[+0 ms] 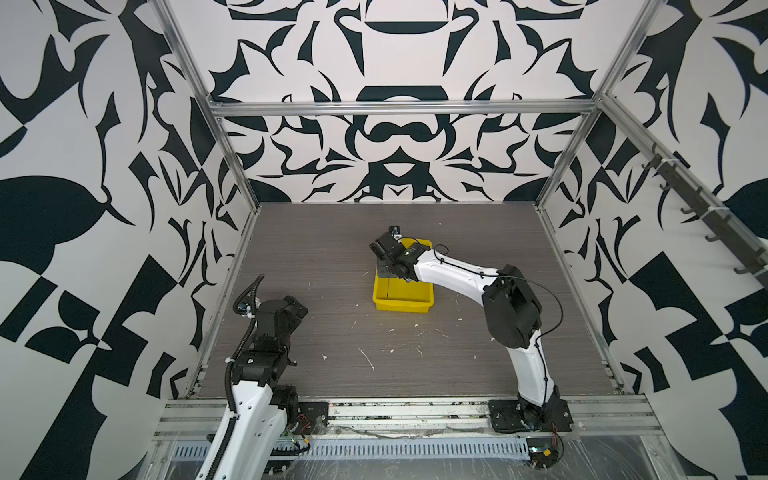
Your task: Put the screwdriver in the bin
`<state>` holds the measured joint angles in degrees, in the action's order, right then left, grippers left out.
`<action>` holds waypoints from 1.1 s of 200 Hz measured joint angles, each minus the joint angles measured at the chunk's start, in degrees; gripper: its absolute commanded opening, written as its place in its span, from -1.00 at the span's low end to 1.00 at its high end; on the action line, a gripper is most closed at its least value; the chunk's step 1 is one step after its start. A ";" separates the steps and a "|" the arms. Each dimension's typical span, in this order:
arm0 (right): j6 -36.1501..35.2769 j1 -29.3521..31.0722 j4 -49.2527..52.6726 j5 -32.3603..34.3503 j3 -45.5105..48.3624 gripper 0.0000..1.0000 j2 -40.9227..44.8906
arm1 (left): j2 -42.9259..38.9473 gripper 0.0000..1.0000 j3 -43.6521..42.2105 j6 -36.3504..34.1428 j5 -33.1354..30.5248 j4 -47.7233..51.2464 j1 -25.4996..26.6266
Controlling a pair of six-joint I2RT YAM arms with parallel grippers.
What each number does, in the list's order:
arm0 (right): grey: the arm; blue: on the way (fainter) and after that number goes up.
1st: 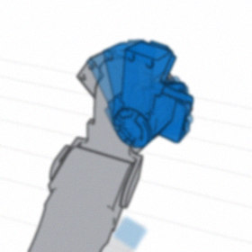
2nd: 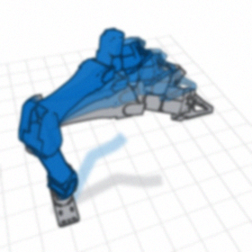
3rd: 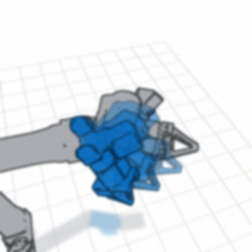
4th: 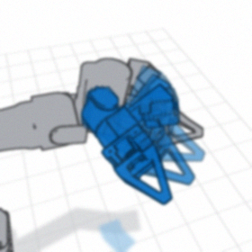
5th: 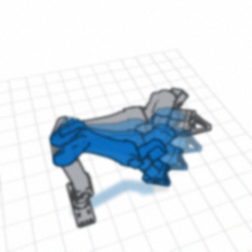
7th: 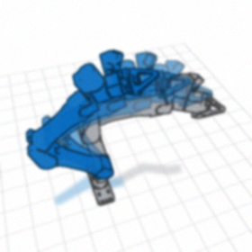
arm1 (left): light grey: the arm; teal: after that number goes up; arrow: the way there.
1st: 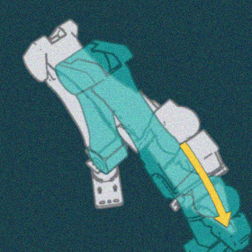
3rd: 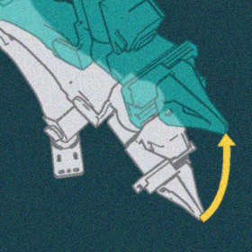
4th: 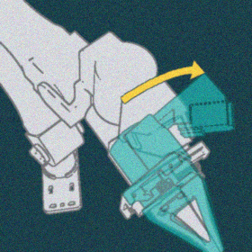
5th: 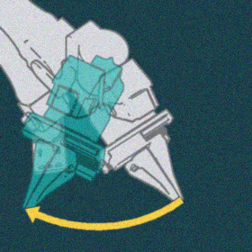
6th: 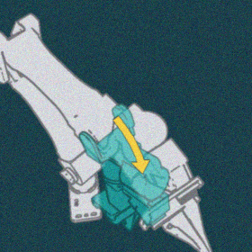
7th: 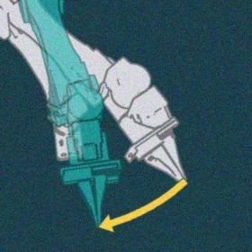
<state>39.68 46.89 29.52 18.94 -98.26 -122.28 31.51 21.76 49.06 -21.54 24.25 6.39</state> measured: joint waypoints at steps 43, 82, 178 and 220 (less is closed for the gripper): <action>0.85 -0.44 1.05 -1.64 0.00 -0.71 -0.85 | -0.44 1.00 0.00 0.00 0.02 0.00 0.00; 2.10 -1.03 0.94 -2.47 0.33 -0.46 -0.74 | -0.44 0.99 0.00 0.04 0.02 0.04 0.00; 2.95 -1.44 0.20 -0.55 14.32 -0.04 18.73 | 0.48 0.99 0.00 0.24 0.13 0.02 0.00; -0.81 -1.44 -3.91 5.60 30.84 0.01 36.52 | 1.75 0.99 0.00 0.26 0.72 0.00 0.00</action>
<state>38.87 45.45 25.61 24.53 -67.42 -85.76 33.26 21.76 49.32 -20.82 24.25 6.39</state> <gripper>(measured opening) 0.491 0.997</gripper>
